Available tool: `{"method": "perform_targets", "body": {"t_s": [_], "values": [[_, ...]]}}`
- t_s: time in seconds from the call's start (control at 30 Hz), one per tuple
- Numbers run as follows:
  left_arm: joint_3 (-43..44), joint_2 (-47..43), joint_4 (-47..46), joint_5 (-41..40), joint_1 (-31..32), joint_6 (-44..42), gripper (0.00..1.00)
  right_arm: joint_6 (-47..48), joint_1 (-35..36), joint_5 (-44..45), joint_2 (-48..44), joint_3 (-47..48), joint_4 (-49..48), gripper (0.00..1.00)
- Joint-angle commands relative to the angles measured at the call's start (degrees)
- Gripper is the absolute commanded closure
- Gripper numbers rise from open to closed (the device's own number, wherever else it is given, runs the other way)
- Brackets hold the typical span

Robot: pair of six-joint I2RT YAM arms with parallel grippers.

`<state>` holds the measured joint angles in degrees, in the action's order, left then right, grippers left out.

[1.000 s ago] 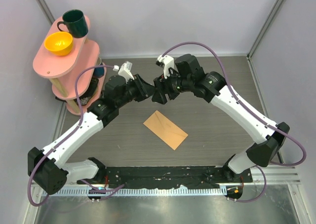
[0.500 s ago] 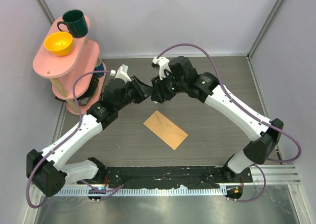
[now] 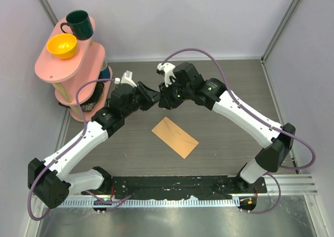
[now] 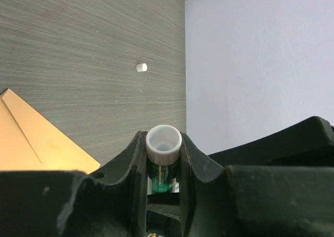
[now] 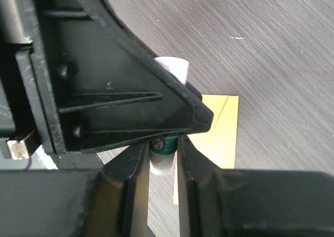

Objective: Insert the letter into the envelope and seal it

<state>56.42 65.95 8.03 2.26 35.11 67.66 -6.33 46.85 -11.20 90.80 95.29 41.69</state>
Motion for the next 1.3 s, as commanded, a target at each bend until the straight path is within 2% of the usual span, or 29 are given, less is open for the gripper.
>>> {"method": "perform_targets", "body": {"t_s": [0.0,0.03,0.1,0.13,0.2,0.23,0.37,0.43,0.47,0.5,0.53,0.6,0.7,0.77,0.9,0.97,1.1,1.27], "values": [[0.27,-1.7,-0.21,1.34,0.83,0.02,1.0,-0.35,0.35,1.01,0.34,1.92,-5.66,0.91],[0.0,-2.14,0.05,1.43,0.83,-0.24,0.95,-0.35,0.35,0.92,0.42,1.92,-5.74,0.99],[0.0,-2.76,1.71,2.39,0.57,-1.73,0.8,0.26,0.26,0.83,-0.01,1.66,-5.31,0.99],[0.26,-3.46,2.51,3.27,-0.73,-3.05,0.64,0.61,0.17,0.66,-1.23,1.4,-5.04,0.99],[1.05,-4.25,4.96,8.51,-3.19,-8.83,0.46,1.32,-0.96,-0.57,-2.82,-0.26,-4.6,0.99],[1.93,-4.6,5.85,10.38,-6.34,-10.86,0.33,1.32,-1.84,-1.36,-4.48,-0.97,-4.34,0.99],[5.53,-6.71,11.12,21.18,-13.99,-20.44,0.22,1.32,-6.67,-9.52,-9.4,-4.75,-3.28,0.99],[6.76,-6.98,13.14,29.41,-14.98,-27.03,0.04,1.67,-9.74,-16.29,-11.17,-6.95,-2.5,0.99],[9.03,-5.5,14.72,32.25,-15.07,-29.66,0.04,2.28,-10.37,-18.31,-12.48,-7.56,-2.06,0.99],[11.23,-4.35,21.87,34.54,-15.07,-32.39,0.03,3.24,-10.72,-20.68,-13.19,-8.7,-1.1,0.99],[13.17,-3.21,25.59,35.26,-15.07,-37.37,0.0,4.03,-11.25,-21.83,-13.81,-9.15,-0.65,0.99],[18.97,0.99,35.67,34.65,-15.77,-41.09,0.0,5.0,-11.34,-23.94,-14.95,-10.38,1.19,0.99],[23.11,3.13,40.39,39.11,-18.4,-47.77,0.0,5.98,-11.34,-29.39,-15.57,-11.17,4.0,0.99],[20.58,1.38,36.04,51.27,-19.47,-57.17,0.0,10.18,-11.34,-34.39,-15.57,-11.26,6.46,0.99],[11.02,-7.4,29.51,64.17,-19.21,-73.68,0.0,17.3,-11.34,-40.38,-13.99,-9.51,16.81,0.99],[8.19,-12.59,25.48,63.49,-17.98,-80.1,0.0,21.51,-10.56,-41.62,-12.41,-8.28,20.34,0.99],[4.75,-16.12,24.31,63.91,-15.61,-89.53,0.21,25.92,-6.7,-40.21,-11.62,-7.04,25.01,0.99],[2.56,-18.92,21.79,62.79,-9.73,-99.38,0.27,27.16,-5.72,-40.3,-8.55,-4.42,26.51,0.99]]}}
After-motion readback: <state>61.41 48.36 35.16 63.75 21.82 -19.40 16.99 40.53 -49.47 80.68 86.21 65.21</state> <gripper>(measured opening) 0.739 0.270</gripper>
